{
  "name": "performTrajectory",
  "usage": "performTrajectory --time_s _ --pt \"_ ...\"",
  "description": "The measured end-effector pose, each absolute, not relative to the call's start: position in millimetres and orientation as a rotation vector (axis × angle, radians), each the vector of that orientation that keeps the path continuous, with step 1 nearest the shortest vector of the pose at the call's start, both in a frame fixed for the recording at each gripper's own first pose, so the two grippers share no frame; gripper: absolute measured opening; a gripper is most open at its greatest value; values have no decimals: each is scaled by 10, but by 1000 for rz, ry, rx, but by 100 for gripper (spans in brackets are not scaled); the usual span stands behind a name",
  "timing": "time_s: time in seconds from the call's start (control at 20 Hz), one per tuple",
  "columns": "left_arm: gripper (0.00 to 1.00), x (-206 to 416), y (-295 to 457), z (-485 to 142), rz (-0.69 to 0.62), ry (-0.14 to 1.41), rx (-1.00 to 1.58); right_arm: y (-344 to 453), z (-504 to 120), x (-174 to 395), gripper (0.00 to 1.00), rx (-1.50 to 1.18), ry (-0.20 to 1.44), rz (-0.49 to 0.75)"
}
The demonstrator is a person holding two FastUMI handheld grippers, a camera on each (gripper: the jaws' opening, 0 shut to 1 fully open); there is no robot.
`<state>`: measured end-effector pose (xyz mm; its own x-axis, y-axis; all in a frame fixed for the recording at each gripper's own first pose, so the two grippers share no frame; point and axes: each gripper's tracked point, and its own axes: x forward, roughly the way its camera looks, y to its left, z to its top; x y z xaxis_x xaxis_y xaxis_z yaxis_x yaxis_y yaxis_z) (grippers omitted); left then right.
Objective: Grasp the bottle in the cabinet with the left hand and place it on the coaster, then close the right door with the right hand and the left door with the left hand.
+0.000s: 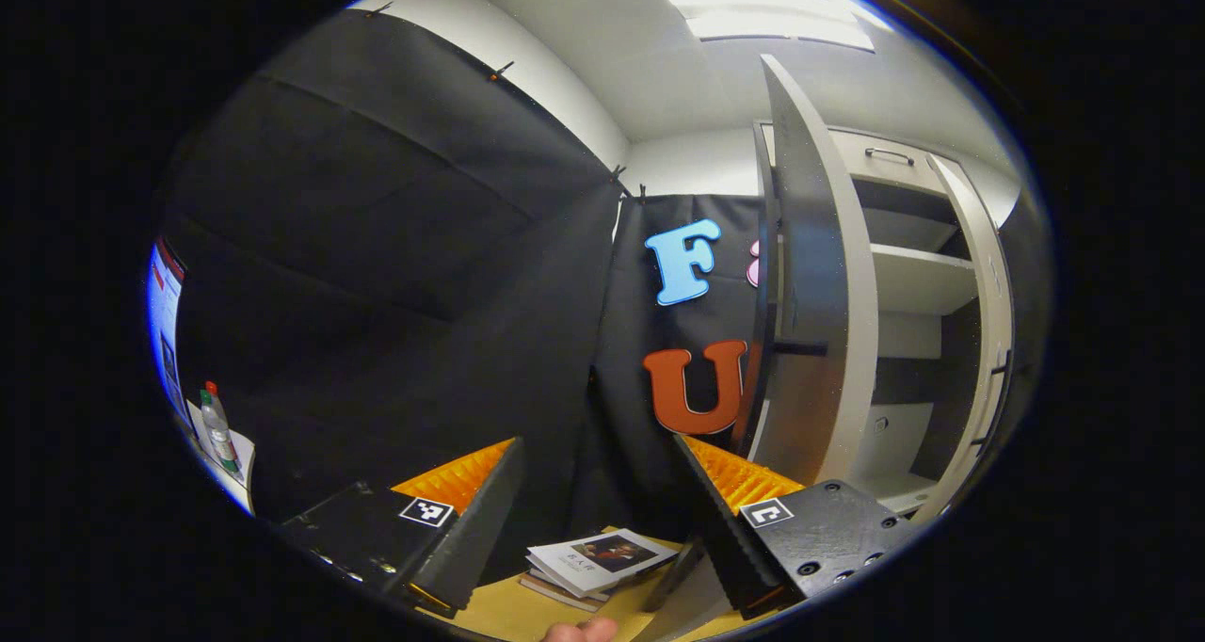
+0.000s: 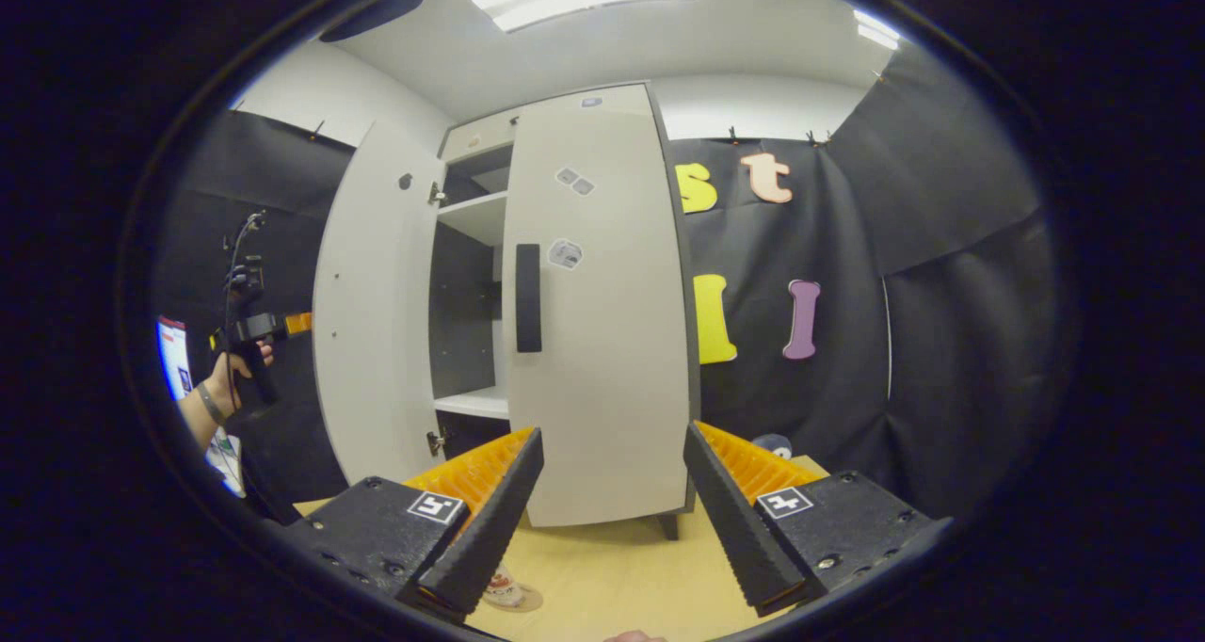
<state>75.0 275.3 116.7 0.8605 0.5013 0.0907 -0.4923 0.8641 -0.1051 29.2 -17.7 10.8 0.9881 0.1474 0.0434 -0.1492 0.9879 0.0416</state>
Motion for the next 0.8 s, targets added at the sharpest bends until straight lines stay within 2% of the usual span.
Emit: performTrajectory --time_s 0.15,0.3,0.35,0.45,0.8 --pt "97 768 2707 1143 509 -108 -110 -243 123 303 98 45 -40 131" --pt "94 792 2581 1129 483 -106 -126 -221 122 348 98 37 -40 138" --pt "100 795 2536 1129 476 -106 -120 -205 128 347 98 37 -42 143" --pt "99 810 2433 1155 453 -104 -102 -187 147 346 98 39 -49 152" --pt "99 1053 1818 1149 212 -88 -165 -311 151 317 98 23 -42 123"
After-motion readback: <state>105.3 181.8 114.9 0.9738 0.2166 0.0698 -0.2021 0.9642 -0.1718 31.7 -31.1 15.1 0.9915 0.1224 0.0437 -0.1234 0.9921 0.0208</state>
